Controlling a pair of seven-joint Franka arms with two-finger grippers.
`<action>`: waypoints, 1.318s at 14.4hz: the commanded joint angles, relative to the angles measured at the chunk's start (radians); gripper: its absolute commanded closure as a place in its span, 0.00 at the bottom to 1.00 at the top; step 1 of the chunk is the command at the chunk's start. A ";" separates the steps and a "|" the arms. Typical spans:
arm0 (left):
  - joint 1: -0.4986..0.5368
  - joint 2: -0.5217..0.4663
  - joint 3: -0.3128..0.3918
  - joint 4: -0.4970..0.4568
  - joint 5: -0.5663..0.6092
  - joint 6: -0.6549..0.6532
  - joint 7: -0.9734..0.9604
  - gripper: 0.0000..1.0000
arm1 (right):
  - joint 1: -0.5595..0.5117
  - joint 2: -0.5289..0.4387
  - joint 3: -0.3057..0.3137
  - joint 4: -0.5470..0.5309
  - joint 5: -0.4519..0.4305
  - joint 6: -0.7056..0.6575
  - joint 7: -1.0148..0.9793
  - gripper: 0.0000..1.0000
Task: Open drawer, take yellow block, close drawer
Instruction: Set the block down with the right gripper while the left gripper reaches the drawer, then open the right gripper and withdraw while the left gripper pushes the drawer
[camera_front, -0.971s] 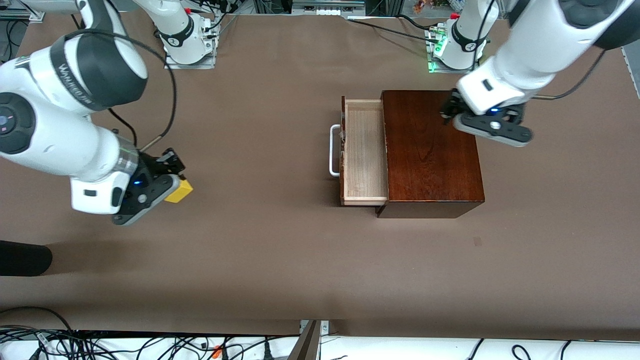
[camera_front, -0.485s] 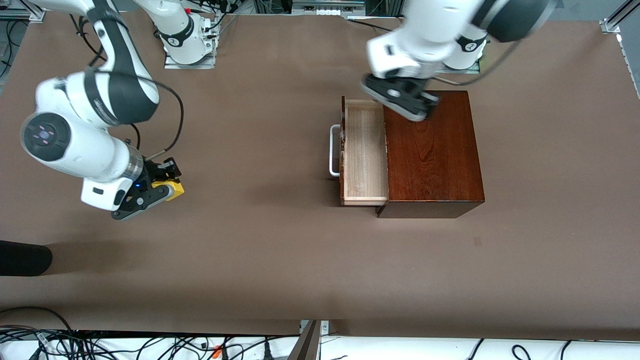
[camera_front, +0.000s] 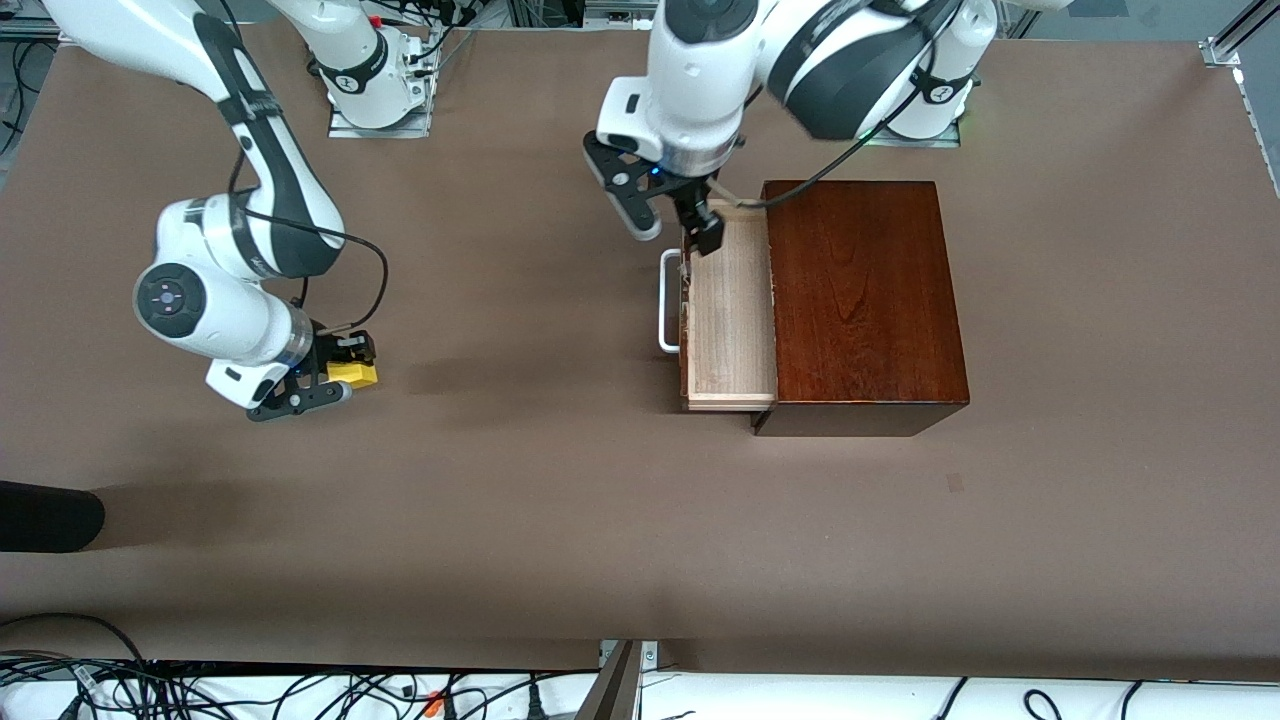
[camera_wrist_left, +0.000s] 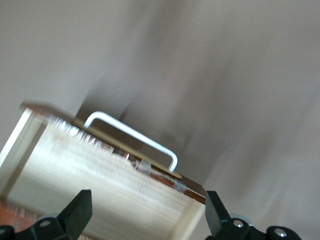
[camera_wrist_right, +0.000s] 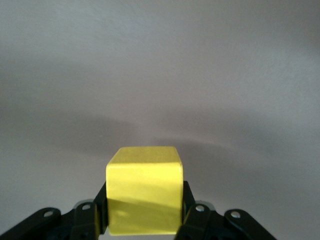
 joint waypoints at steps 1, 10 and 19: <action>-0.023 0.090 0.007 0.086 0.037 0.008 0.212 0.00 | -0.022 0.037 -0.017 -0.063 0.020 0.122 0.006 0.88; -0.051 0.206 0.010 0.066 0.209 0.063 0.577 0.00 | -0.046 0.072 -0.031 -0.060 0.020 0.157 -0.007 0.00; -0.077 0.243 0.014 -0.013 0.283 0.152 0.460 0.00 | -0.045 -0.164 -0.036 -0.013 0.020 0.022 -0.037 0.00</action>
